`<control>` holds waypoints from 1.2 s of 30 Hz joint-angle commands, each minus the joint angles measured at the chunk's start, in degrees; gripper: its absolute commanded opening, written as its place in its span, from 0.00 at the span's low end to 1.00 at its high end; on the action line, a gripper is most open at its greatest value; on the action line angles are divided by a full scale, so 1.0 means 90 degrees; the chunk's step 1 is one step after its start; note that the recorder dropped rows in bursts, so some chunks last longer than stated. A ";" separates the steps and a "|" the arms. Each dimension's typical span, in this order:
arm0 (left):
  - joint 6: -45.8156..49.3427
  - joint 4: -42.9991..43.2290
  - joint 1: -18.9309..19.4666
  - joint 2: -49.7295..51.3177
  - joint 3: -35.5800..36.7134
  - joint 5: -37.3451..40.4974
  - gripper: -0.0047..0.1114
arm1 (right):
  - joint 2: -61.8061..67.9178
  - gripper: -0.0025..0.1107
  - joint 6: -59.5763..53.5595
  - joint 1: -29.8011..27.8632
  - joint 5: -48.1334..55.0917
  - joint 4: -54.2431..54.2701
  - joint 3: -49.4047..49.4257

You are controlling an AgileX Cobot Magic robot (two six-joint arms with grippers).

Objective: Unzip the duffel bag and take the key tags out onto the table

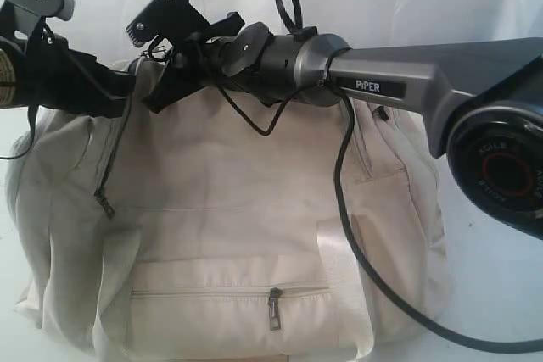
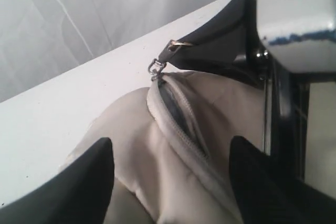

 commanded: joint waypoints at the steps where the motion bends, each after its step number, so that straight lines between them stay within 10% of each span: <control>1: -0.0322 0.0269 -0.0057 0.0068 -0.0031 0.0007 0.61 | -0.0089 0.02 -0.0005 -0.0051 -0.0040 0.0020 -0.0029; 9: -0.0441 0.0269 -0.0057 0.0568 -0.0031 0.0355 0.56 | -0.0089 0.02 -0.0005 -0.0051 0.0036 0.0020 -0.0029; 17: -0.0423 0.0269 -0.0057 0.0561 -0.0031 0.1036 0.04 | -0.0089 0.02 -0.0005 -0.0051 0.0036 0.0020 -0.0029; 36: -0.0580 0.0123 -0.0039 0.0277 -0.0031 0.3419 0.04 | -0.0772 0.02 0.0255 -0.1131 0.2073 -0.0711 0.0007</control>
